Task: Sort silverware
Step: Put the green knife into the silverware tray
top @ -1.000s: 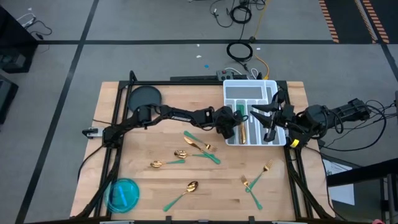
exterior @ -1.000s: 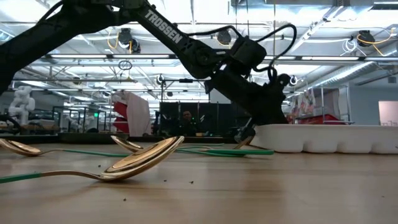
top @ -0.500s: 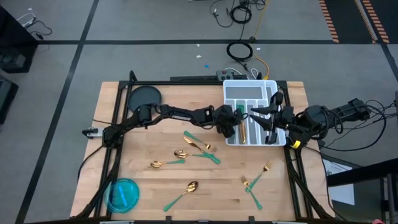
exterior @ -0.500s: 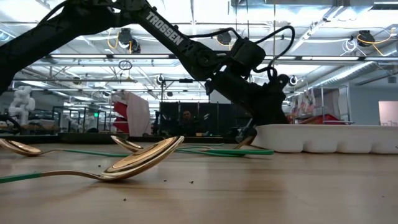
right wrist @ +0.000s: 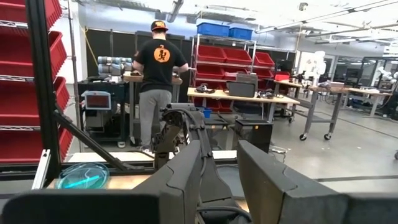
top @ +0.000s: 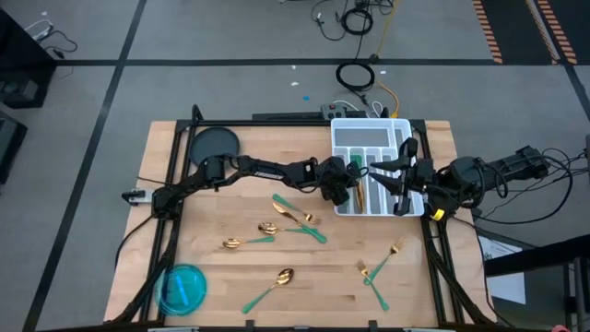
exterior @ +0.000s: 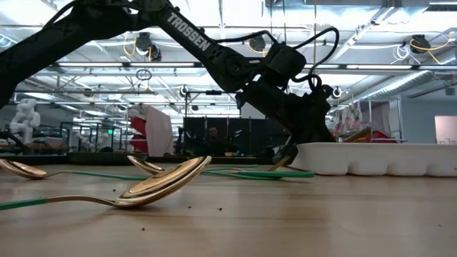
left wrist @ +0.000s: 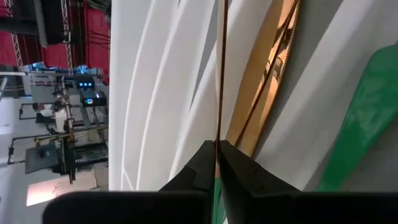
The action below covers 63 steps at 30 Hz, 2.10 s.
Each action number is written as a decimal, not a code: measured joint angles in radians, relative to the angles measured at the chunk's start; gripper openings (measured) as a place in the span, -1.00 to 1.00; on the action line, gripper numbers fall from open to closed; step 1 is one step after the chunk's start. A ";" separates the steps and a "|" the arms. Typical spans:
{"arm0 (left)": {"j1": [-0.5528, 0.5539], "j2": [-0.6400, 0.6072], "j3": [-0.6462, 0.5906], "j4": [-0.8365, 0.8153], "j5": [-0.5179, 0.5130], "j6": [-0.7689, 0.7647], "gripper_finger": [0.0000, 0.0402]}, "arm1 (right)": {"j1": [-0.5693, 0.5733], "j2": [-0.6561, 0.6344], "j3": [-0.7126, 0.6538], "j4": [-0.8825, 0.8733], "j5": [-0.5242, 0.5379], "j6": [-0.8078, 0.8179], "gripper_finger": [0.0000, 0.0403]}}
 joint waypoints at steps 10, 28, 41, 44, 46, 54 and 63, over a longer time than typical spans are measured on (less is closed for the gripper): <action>-0.016 0.000 -0.002 0.040 -0.025 0.008 -0.91 | 0.000 0.000 0.000 -0.007 0.000 0.030 -0.42; -0.021 0.000 -0.001 0.017 -0.059 -0.099 -0.91 | 0.000 0.000 0.000 -0.006 -0.033 0.074 -0.27; -0.035 -0.002 0.002 -0.044 -0.026 -0.103 -0.78 | 0.000 0.000 0.000 -0.071 -0.032 0.134 -0.06; -0.036 -0.006 0.003 -0.080 -0.048 -0.097 -0.73 | 0.000 0.000 0.000 -0.078 -0.032 0.152 0.04; -0.036 -0.006 0.003 -0.080 -0.074 -0.097 -0.71 | 0.000 0.000 0.000 -0.077 -0.031 0.158 0.08; -0.035 -0.006 0.001 -0.048 -0.132 -0.100 -0.70 | 0.000 0.000 0.000 -0.075 -0.031 0.170 0.11; -0.013 -0.003 0.000 -0.028 -0.198 -0.067 -0.70 | 0.000 0.000 0.000 -0.073 -0.031 0.174 0.11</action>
